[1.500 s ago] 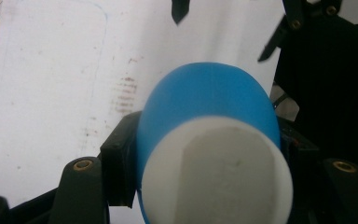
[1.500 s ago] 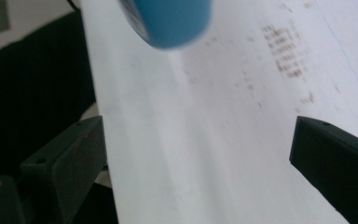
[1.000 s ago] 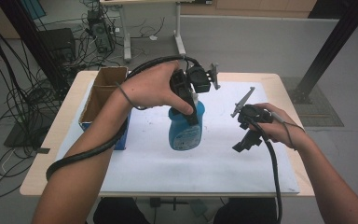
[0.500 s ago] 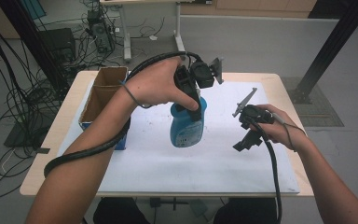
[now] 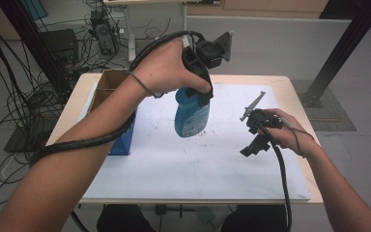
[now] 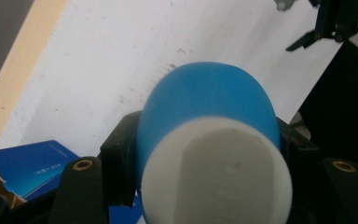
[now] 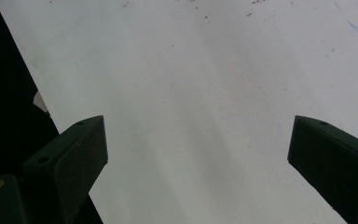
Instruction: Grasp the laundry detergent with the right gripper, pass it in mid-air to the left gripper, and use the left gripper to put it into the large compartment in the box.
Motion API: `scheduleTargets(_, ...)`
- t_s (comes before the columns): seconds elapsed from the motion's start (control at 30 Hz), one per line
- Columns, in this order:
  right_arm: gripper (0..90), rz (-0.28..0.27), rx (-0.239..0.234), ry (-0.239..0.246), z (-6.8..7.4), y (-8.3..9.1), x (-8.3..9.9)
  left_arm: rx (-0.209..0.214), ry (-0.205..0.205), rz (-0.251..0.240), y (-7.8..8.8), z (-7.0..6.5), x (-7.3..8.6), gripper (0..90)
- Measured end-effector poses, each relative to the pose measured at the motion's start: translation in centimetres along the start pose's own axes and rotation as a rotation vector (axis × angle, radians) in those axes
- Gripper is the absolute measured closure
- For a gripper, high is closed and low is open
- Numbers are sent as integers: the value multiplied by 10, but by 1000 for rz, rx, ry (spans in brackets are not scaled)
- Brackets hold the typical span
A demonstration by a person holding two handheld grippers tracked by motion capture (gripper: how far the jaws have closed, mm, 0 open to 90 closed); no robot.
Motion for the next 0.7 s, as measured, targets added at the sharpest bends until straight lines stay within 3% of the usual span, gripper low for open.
scheduleTargets(0.33,43,-6,-4,-8,-2,0,0,-17,82,-7,25,27,2,376)
scheduleTargets(0.7,47,-27,-26,-4,-3,-1,0,-63,196,21,47,72,8,377)
Point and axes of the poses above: each handheld gripper's, and its own axes: y roughly backward along the jaws, x roughly out of its underside, z roughly to its left, the point moved 2 cm from there along -y, roughly forward along the jaws, and after that the axes turned 13 degrees about -x, right-handed, at the moved point
